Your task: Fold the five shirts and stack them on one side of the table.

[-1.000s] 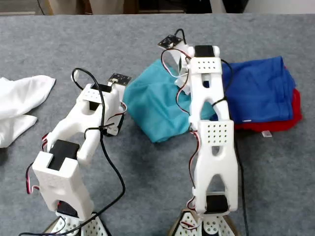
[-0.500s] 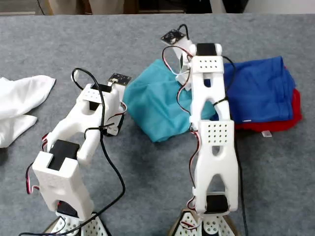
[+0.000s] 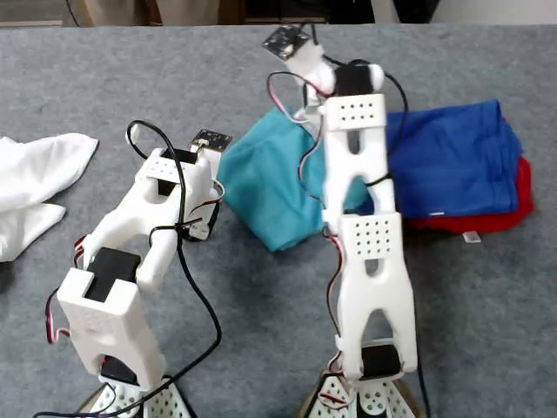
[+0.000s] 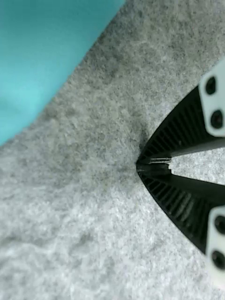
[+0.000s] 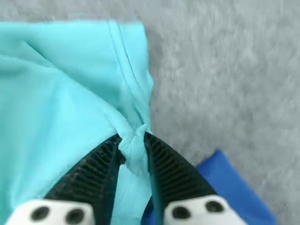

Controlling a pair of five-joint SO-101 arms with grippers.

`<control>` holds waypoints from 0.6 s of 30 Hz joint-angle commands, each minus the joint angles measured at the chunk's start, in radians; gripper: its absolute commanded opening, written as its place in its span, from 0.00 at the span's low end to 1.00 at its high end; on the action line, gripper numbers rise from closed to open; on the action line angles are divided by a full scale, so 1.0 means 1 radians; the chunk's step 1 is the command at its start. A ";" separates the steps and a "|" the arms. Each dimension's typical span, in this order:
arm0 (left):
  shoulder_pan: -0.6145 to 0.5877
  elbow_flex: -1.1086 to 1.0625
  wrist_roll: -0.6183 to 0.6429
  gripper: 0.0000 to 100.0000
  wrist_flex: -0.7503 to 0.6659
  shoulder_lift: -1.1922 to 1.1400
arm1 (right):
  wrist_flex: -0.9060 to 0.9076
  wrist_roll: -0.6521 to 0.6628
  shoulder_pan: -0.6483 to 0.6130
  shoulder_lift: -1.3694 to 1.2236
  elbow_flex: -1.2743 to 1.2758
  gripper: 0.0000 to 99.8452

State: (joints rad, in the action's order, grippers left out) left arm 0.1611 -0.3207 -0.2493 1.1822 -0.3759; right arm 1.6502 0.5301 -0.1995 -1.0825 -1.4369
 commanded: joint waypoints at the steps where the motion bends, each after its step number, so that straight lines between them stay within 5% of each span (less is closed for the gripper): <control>1: -0.009 -0.106 0.003 0.02 0.008 -0.019 | -0.110 0.026 -0.048 0.008 -0.050 0.01; 12: -0.009 -0.106 0.003 0.02 0.008 -0.019 | -0.422 0.057 -0.104 -0.033 0.028 0.04; 18: -0.009 -0.106 0.003 0.02 0.008 -0.019 | -0.414 0.038 -0.102 -0.059 0.036 0.30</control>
State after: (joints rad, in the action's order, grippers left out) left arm 0.1611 -0.3207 -0.2493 1.1822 -0.3759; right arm 1.2574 0.5792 -0.2931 -1.1577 -1.4016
